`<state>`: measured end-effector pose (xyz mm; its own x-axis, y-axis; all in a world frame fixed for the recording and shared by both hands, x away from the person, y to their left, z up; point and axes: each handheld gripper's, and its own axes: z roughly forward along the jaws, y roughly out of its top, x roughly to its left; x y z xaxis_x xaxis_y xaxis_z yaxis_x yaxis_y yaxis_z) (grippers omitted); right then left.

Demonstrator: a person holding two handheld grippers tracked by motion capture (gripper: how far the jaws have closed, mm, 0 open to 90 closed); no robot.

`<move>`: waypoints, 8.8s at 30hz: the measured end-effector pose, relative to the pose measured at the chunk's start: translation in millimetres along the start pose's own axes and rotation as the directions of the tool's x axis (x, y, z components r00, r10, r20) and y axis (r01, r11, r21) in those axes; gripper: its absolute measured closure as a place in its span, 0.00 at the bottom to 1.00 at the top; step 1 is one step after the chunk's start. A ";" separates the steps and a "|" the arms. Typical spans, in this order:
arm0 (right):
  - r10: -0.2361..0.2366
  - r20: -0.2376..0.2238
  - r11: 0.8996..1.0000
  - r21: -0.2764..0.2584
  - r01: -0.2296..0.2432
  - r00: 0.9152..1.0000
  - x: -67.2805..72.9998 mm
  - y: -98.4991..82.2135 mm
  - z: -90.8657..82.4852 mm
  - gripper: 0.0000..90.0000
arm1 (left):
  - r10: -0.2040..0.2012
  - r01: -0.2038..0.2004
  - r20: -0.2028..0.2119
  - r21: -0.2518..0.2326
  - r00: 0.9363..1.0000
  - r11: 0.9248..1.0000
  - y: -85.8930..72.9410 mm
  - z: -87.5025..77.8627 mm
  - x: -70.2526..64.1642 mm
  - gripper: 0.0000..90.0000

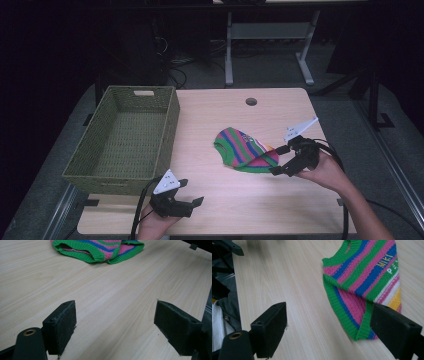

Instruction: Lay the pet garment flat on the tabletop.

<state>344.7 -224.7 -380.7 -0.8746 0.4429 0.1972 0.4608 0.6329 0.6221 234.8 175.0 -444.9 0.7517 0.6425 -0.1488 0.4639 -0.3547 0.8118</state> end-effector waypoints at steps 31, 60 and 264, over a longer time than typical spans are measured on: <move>-0.018 0.031 0.994 0.109 0.015 0.999 -33.3 55.5 37.8 0.19 | 0.001 -0.001 0.000 -0.007 1.000 1.000 0.8 -1.7 2.1 0.20; 0.014 0.065 0.988 0.155 -0.024 0.998 -50.0 75.9 85.5 0.29 | -0.003 0.002 -0.008 -0.012 1.000 1.000 1.6 -2.7 4.8 0.20; 0.104 -0.080 0.994 0.021 -0.103 0.991 32.1 21.0 94.7 0.52 | -0.026 0.026 -0.012 -0.005 1.000 1.000 -0.8 -1.8 8.3 0.21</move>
<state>340.6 -137.1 -433.0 -0.8310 0.4544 0.3209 0.5515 0.5973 0.5823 239.8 181.9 -445.8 0.7339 0.6594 -0.1628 0.4806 -0.3347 0.8106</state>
